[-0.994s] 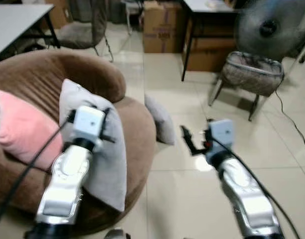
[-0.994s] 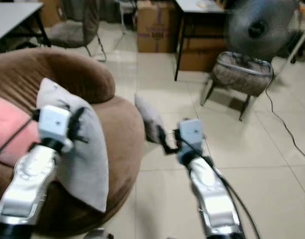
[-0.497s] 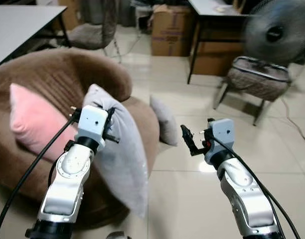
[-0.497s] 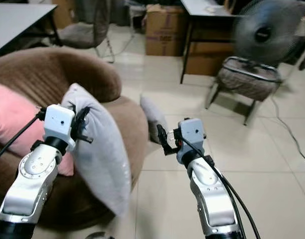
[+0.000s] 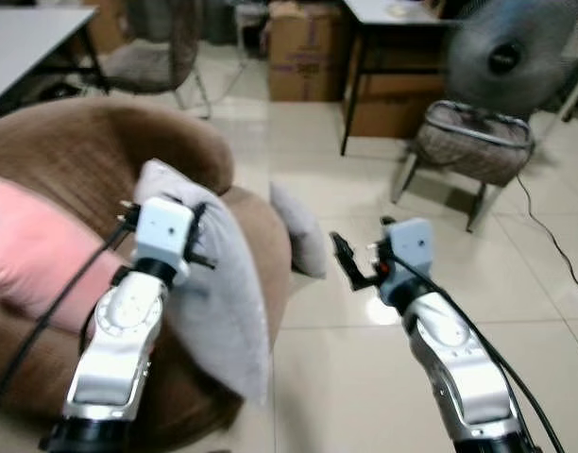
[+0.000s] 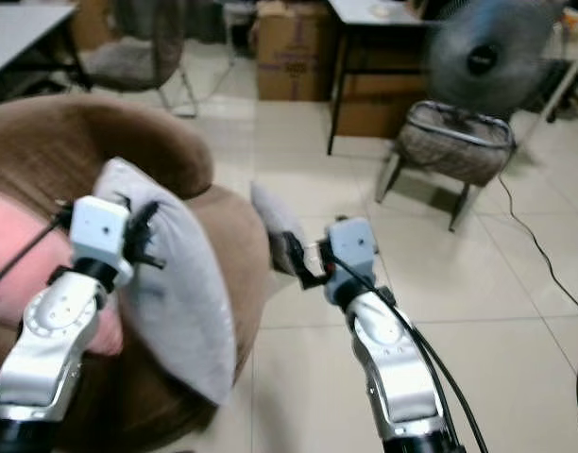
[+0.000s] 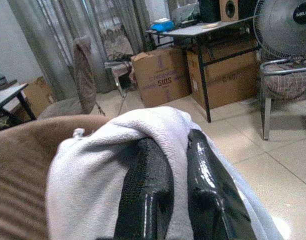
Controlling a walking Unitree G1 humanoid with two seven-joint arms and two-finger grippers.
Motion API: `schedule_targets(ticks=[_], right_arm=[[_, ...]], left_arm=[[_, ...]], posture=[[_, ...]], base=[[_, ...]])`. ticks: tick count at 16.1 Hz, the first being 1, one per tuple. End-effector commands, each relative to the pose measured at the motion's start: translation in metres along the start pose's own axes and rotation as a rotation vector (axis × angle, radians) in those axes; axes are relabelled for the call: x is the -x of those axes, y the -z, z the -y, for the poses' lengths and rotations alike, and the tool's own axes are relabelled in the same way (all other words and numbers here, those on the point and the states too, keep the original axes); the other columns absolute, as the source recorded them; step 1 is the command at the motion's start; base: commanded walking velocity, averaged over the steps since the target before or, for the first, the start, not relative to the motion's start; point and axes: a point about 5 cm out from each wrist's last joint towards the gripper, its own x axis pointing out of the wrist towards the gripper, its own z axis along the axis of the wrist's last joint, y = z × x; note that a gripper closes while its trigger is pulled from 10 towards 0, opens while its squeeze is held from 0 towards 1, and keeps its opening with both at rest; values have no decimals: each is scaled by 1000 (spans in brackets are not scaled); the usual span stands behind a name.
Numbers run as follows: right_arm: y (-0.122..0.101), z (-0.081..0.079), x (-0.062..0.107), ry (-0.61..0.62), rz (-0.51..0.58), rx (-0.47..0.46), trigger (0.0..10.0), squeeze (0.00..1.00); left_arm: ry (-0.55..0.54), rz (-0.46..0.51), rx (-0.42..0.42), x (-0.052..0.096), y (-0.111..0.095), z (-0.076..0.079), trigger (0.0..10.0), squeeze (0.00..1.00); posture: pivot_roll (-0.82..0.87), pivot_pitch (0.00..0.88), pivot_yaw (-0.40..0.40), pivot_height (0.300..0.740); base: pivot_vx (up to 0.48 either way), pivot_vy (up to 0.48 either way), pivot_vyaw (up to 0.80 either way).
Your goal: Move the pillow to the sofa from floor
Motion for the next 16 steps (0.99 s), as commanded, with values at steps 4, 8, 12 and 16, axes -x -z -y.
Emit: schedule_targets(ticks=[4,8,12,16], right_arm=[[4,8,1,12,-20,22,10000,0],[3,10,0,26,-12,5,10000,0],[2,12,-1,20,-11,10,10000,0],[1,15,-2,-2,-13,21,10000,0]], left_arm=[[17,58,1,-4,-12,4,10000,0],[38,58,3,-5,-11,7,10000,0],[82,59,-11,-16,-9,9,10000,0],[156,65,-42,-35,-10,15,10000,0]], posture=[[51,0,-4,740],[48,0,0,740],[45,0,-1,740],[37,0,1,740]], base=[[381,0,800],[351,0,0],[0,0,0],[0,0,0]])
